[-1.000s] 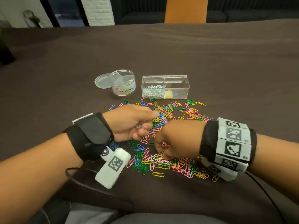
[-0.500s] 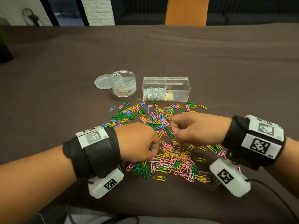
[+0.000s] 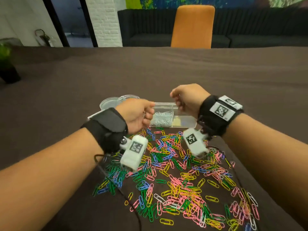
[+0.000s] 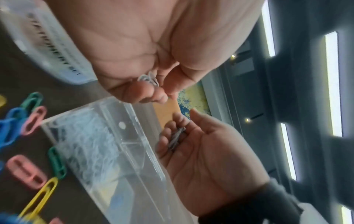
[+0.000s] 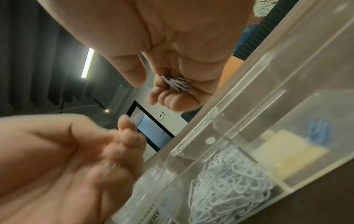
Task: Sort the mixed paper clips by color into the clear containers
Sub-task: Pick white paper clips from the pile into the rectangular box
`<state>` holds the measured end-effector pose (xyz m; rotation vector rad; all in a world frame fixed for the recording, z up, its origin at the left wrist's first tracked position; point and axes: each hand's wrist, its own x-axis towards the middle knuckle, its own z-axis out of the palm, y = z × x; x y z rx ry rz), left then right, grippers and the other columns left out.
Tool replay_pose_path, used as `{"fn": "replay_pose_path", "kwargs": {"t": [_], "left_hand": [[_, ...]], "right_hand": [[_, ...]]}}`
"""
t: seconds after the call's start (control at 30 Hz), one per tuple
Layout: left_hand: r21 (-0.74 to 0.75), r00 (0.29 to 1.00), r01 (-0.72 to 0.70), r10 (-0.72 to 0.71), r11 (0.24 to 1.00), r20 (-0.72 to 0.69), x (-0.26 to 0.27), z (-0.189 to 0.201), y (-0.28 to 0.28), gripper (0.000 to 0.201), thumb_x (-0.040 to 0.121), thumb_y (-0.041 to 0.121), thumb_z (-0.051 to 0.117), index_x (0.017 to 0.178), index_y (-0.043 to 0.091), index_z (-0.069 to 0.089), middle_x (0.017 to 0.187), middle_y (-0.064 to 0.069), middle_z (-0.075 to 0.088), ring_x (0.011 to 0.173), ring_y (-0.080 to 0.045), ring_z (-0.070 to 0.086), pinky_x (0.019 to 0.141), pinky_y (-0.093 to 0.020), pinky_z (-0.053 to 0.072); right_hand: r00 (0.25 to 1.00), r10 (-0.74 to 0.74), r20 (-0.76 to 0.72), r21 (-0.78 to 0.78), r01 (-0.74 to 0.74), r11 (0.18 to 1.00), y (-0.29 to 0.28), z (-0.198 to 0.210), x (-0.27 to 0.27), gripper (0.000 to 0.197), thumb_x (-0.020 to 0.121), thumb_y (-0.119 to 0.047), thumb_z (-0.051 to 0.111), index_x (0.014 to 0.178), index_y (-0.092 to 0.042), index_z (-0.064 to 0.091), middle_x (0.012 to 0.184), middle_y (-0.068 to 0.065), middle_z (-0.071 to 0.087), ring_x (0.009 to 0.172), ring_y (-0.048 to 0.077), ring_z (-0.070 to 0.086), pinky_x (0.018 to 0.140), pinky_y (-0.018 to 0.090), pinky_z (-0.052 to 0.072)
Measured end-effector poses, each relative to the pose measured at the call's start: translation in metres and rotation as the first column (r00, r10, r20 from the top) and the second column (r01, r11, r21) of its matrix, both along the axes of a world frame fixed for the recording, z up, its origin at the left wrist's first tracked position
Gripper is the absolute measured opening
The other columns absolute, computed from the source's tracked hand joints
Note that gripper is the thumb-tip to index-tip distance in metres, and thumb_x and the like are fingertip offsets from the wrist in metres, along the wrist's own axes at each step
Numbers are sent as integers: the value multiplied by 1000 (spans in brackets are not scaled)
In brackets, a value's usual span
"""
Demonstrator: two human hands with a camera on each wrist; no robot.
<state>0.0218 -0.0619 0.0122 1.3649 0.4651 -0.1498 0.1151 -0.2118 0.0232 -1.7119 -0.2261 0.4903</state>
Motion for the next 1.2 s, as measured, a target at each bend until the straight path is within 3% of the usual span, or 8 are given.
{"fn": "replay_pose_path", "kwargs": {"t": [0.3,0.47,0.57,0.7,0.83,0.93,1.1,1.2], "left_hand": [[238,992,-63,34,969,125,55,13,-1,30,80,0,45,97,0,70,85,-10,67,79,-22,60,72,-33,48],[341,990,-2,-46,940,132,53,9,-1,24,91,13,60,109,0,69,103,-19,68,93,-20,58,98,-38,47],[442,983,-13,-69,897,169,44,11,6,14,90,5,53,91,12,65,103,-13,69,97,-23,63,91,-38,52],[842,910,125,-399,525,114,-2,8,12,13,77,14,69,85,25,68,80,5,70,69,-4,62,69,-26,50],[855,572,517,-758,38,-312,-70,-2,-10,13,84,22,72,95,30,72,80,7,69,71,-6,64,70,-25,51],[792,447,609,-803,-49,-394,-100,-17,-26,16,83,33,75,99,31,72,85,10,69,78,-4,65,76,-29,53],[872,510,410,-725,-268,-463,-112,-31,-41,16,86,39,67,97,28,68,91,9,64,83,-7,60,71,-26,49],[893,529,362,-730,-268,-433,-114,-33,-37,9,86,30,61,91,25,67,88,7,63,80,-10,59,70,-29,50]], "right_hand": [[989,32,142,-134,-13,991,33,-12,27,36,99,-38,46,92,-9,65,94,13,68,82,24,61,81,40,52],[982,76,171,-108,-58,992,25,-11,24,24,102,-28,44,96,-10,59,98,11,62,85,22,60,77,34,53],[927,146,346,-277,-48,960,11,-5,15,29,96,-36,52,89,-10,65,96,7,72,91,26,67,93,47,53],[704,482,521,-598,-102,795,-29,9,-41,13,88,-31,68,85,-18,63,78,-4,65,73,14,59,78,35,52],[451,875,179,-853,-372,367,-71,-8,-109,8,87,-31,66,95,-33,65,83,-12,61,79,6,57,77,33,50],[352,923,154,-867,-400,297,-86,-28,-135,13,87,-34,63,100,-37,65,88,-17,54,82,2,52,76,29,48],[341,918,203,-870,-367,329,-82,-39,-150,12,88,-43,64,93,-32,67,90,-14,53,81,4,51,72,27,48],[354,916,188,-873,-367,321,-78,-45,-149,9,88,-39,64,94,-33,67,91,-12,58,83,7,56,76,33,51]]}}
